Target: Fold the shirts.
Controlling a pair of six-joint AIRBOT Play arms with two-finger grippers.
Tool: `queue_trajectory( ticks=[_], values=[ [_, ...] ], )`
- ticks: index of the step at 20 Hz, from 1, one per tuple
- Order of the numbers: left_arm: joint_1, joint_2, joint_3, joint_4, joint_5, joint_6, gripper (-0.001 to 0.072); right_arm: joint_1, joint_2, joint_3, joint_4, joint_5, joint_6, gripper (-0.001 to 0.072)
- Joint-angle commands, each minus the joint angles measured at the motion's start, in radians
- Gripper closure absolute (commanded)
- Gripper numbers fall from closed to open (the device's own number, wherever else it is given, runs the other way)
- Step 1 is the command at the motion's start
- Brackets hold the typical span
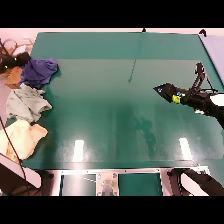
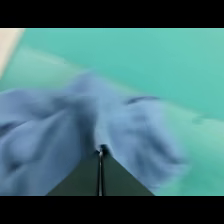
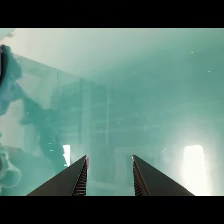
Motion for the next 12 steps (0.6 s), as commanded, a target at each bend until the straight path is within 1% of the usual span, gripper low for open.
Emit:
queue_trajectory(
  ticks=[1, 2, 3, 4, 6, 8, 10, 12],
  values=[
    [0.001, 0.002, 0.236, -0.201, -0.326, 0.011, 0.0686, -0.001, -0.001, 0.001, 0.001, 0.0, 0.0, 0.0389],
    [0.001, 0.018, 0.273, -0.304, -0.37, 0.011, 0.0686, -0.003, -0.001, 0.002, 0.001, 0.002, 0.005, 0.0388],
    [-0.003, 0.061, 0.266, -0.415, -0.39, 0.032, 0.0686, -0.014, -0.001, 0.006, 0.001, 0.019, 0.035, 0.0388],
    [-0.014, 0.111, 0.254, -0.444, -0.408, 0.04, 0.0686, -0.034, -0.001, 0.014, 0.001, 0.055, 0.051, 0.0388],
    [-0.053, 0.223, 0.203, -0.396, -0.449, 0.029, 0.0686, -0.086, -0.001, 0.042, 0.001, 0.156, 0.06, 0.0389],
    [-0.131, 0.325, 0.138, -0.379, -0.536, 0.025, 0.0686, -0.143, -0.001, 0.081, 0.004, 0.211, 0.06, 0.0389],
    [-0.265, 0.399, 0.104, -0.378, -0.574, 0.02, 0.0686, -0.176, -0.001, 0.131, 0.004, 0.227, 0.06, 0.0388],
    [-0.443, 0.431, 0.104, -0.367, -0.526, 0.009, 0.0686, -0.183, -0.002, 0.187, 0.004, 0.272, 0.06, 0.0378]
  ],
)
